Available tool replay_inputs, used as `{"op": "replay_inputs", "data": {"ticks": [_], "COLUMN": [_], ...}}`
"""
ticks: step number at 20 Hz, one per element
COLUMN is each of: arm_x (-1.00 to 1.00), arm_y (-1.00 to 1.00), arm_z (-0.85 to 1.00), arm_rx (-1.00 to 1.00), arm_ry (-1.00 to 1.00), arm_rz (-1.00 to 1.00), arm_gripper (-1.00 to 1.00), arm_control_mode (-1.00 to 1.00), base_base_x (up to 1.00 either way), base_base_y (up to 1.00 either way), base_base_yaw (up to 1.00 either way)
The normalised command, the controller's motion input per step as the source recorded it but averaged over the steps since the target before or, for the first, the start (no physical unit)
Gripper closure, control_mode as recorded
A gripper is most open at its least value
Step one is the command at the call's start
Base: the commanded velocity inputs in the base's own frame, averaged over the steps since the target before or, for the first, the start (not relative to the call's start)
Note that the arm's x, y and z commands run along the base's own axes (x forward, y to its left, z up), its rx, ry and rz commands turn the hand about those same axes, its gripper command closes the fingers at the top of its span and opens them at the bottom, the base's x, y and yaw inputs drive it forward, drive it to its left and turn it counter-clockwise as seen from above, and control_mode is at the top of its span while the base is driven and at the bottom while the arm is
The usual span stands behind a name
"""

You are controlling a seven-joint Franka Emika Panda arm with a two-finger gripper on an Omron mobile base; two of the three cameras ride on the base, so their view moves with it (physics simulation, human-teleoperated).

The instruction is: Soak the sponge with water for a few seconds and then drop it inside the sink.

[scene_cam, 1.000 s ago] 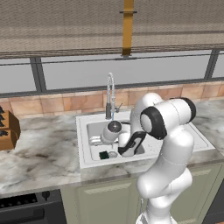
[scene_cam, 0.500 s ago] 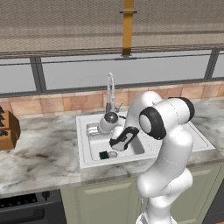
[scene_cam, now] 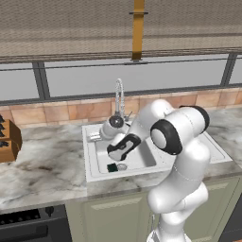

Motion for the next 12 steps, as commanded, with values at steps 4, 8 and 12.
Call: {"op": "replay_inputs", "data": {"ticks": [4,8,12], "arm_x": [0.05,0.04,-0.07], "arm_y": [0.35,0.26,0.21], "arm_z": [0.59,0.76,0.75], "arm_rx": [-0.01,0.00,0.00], "arm_ry": [-0.01,0.00,0.00], "arm_rz": [0.08,0.09,0.12], "arm_gripper": [-1.00,-1.00,-1.00], "arm_control_mode": [-1.00,-1.00,-1.00], "base_base_x": [0.00,0.00,0.00], "base_base_y": [0.00,0.00,0.00], "base_base_yaw": [0.00,0.00,0.00]}}
